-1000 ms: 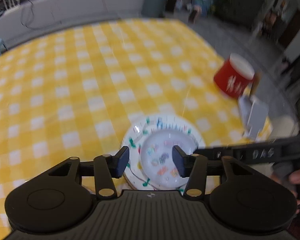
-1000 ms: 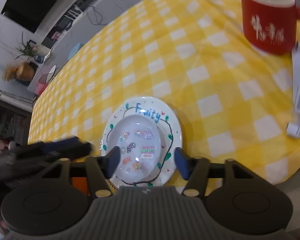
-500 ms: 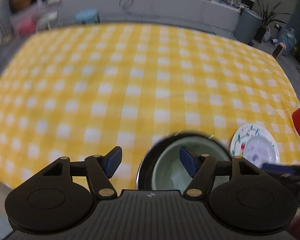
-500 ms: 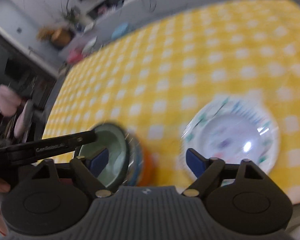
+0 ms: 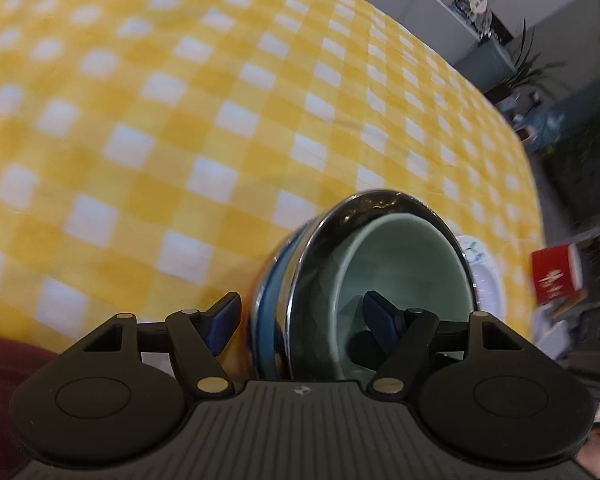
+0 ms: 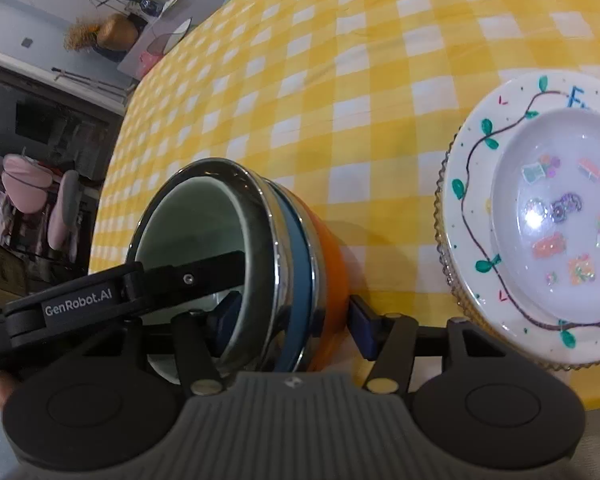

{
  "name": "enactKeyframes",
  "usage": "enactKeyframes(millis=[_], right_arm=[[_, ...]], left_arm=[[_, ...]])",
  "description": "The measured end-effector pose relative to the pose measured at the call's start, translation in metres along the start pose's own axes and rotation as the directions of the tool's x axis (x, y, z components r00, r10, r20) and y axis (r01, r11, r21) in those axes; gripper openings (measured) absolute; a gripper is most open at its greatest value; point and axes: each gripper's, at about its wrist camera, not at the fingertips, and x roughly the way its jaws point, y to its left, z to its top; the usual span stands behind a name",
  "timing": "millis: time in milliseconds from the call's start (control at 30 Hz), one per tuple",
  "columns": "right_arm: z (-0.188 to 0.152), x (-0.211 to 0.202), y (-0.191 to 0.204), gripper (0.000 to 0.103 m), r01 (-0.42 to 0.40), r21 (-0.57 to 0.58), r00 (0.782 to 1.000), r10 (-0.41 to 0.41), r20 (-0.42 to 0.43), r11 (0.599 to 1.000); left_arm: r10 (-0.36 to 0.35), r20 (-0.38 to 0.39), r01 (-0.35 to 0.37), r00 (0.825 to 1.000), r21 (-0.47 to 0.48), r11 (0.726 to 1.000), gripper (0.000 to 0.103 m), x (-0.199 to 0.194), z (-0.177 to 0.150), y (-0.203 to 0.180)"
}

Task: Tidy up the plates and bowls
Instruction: 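Close both grippers on the rim of the steel bowl stack, then carry the bowl stack with both grippers and lower it onto the plates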

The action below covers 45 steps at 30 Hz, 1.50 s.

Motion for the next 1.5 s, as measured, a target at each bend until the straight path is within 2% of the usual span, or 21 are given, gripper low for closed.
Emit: enactKeyframes(millis=[67, 133, 433, 600, 867, 1033, 1167, 1300, 1500], right_arm=[[-0.004, -0.003, -0.006, 0.057, -0.012, 0.015, 1.000, 0.012, 0.016, 1.000], [-0.008, -0.005, -0.006, 0.056, -0.013, 0.024, 0.999, 0.012, 0.037, 1.000], [-0.015, -0.018, -0.007, 0.055, -0.018, 0.054, 0.998, 0.014, 0.066, 0.998], [-0.009, -0.039, -0.001, 0.055, -0.029, 0.056, 0.996, 0.024, 0.085, 0.998], [0.003, -0.105, -0.009, 0.054, -0.009, 0.087, 0.986, -0.005, 0.169, 0.996], [0.012, -0.150, -0.035, 0.054, 0.010, 0.151, 0.976, -0.043, 0.216, 0.988], [0.011, -0.176, -0.060, 0.054, 0.052, 0.205, 0.966, -0.101, 0.240, 0.977], [0.010, -0.179, -0.086, 0.054, 0.057, 0.256, 0.967, -0.117, 0.226, 0.965], [0.010, -0.162, -0.106, 0.053, 0.066, 0.305, 0.976, -0.125, 0.178, 0.950]], left_arm=[[-0.035, -0.002, 0.035, 0.999, -0.041, 0.999, 0.081, 0.003, -0.002, 0.005], [-0.039, 0.005, 0.039, 0.999, -0.054, 0.998, 0.081, 0.004, -0.002, 0.007], [-0.037, 0.020, 0.037, 0.999, -0.028, 0.999, 0.080, -0.005, -0.001, 0.001], [-0.037, 0.046, 0.037, 0.998, -0.001, 0.999, 0.080, -0.018, 0.003, -0.018], [-0.100, 0.043, 0.096, 0.994, 0.088, 0.991, 0.080, -0.021, 0.014, -0.080], [-0.132, 0.010, 0.130, 0.991, 0.144, 0.981, 0.080, -0.001, 0.017, -0.132], [-0.168, -0.047, 0.174, 0.985, 0.170, 0.970, 0.080, 0.027, 0.017, -0.160], [-0.153, -0.089, 0.166, 0.984, 0.176, 0.970, 0.079, 0.053, 0.015, -0.168], [-0.120, -0.144, 0.142, 0.982, 0.151, 0.978, 0.079, 0.079, 0.009, -0.159]])
